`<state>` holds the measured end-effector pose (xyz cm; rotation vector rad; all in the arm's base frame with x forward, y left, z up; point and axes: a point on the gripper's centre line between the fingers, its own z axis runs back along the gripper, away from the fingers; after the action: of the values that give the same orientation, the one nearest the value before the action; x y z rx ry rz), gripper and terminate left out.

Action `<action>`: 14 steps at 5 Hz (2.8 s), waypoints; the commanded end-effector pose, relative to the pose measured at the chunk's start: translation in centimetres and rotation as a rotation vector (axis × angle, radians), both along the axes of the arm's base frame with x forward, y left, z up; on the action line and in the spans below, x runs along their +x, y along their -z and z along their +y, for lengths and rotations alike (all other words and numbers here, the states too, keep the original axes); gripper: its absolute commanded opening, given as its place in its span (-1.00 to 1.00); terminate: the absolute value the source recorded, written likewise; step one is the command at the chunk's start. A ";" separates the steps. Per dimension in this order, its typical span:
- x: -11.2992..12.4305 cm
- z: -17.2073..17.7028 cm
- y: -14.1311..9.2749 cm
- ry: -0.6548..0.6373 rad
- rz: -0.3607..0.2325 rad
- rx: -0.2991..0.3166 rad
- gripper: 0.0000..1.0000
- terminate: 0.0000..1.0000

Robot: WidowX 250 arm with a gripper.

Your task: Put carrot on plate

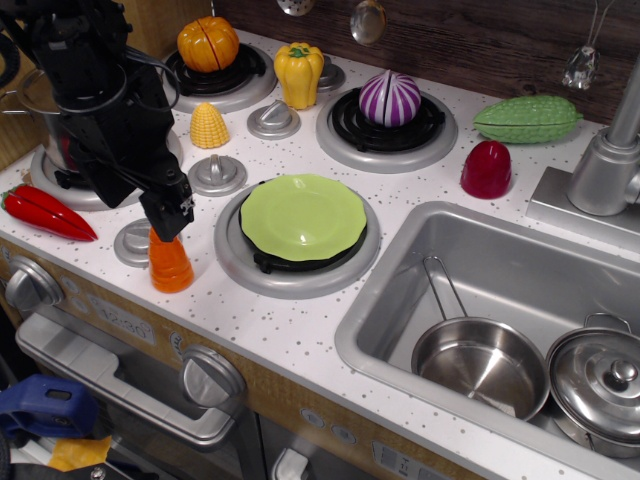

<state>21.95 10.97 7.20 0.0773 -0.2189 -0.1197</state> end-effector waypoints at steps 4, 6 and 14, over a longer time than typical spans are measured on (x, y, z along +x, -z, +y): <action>1.1 0.3 4.2 -0.024 -0.036 -0.048 1.00 -1.00; 1.0 -0.1 4.4 -0.054 -0.027 -0.047 -1.00 -1.00; 10.6 -5.9 0.8 0.089 -0.175 -0.054 -1.00 -1.00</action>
<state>31.99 4.44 5.53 -0.0123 -0.3619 -0.1769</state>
